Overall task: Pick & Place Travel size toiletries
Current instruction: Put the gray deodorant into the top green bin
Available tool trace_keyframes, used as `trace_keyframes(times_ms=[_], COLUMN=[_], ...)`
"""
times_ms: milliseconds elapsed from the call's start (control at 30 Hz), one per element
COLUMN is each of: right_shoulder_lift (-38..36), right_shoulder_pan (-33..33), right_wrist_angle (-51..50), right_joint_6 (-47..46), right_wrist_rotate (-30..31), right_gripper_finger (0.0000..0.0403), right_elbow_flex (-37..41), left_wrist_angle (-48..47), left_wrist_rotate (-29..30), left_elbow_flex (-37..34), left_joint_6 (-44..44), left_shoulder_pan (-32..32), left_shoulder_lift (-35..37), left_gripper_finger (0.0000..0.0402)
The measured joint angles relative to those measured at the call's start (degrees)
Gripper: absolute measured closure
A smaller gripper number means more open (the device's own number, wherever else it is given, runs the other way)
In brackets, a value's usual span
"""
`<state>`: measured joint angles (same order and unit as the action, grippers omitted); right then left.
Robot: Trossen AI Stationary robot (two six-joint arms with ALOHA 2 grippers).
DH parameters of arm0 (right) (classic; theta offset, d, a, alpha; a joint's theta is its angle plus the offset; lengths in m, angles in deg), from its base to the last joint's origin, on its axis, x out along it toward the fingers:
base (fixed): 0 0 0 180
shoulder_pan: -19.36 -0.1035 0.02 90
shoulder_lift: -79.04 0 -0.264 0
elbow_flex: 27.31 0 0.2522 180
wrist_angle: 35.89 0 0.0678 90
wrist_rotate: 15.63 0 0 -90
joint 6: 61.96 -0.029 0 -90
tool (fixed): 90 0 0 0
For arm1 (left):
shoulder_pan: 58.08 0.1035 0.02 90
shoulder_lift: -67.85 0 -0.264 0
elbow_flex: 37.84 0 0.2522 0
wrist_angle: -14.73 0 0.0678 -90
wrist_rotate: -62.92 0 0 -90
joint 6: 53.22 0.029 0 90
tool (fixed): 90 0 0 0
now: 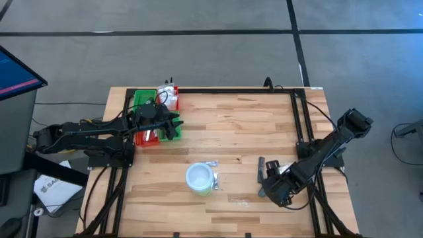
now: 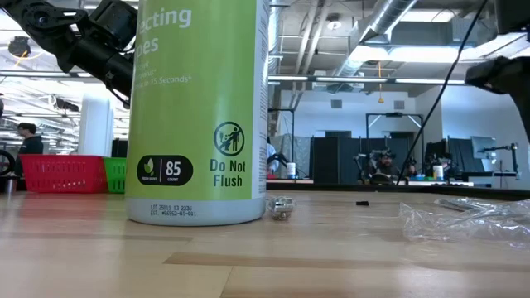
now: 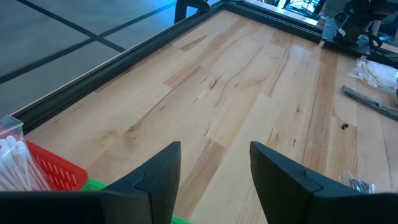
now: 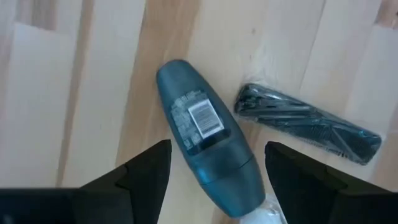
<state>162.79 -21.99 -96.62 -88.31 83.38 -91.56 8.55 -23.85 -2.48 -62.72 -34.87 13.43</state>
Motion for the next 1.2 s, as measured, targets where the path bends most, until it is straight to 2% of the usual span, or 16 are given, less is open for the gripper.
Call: trace_keyframes(times_ms=[267,833,967,1133,1200], right_shoulder_lift=[0.0,0.0,0.0,0.0,0.0], right_shoulder_pan=[-0.26,0.29,0.42,0.54,0.83], right_wrist_angle=[1.15,17.43,17.76,19.01,19.56], right_joint_6=[2.14,2.97,2.97,2.97,2.93], right_wrist_rotate=[-2.09,-3.01,-3.02,-3.02,-3.21], right_gripper_finger=[0.0154,0.0155,0.0171,0.0214,0.0214], right_elbow_flex=[4.46,14.3,14.5,14.5,14.5], left_wrist_angle=[0.15,0.23,0.22,0.22,0.22], left_wrist_rotate=[0.04,0.57,0.76,0.76,0.75], left_elbow_flex=[0.0,0.0,0.0,0.0,0.0], left_joint_6=[0.0,0.17,0.17,0.2,0.2], left_shoulder_pan=[0.0,0.0,0.02,0.02,0.02], left_shoulder_lift=[0.0,0.0,0.0,-0.02,-0.01], left_gripper_finger=[0.0218,0.0218,0.0218,0.0218,0.0218])
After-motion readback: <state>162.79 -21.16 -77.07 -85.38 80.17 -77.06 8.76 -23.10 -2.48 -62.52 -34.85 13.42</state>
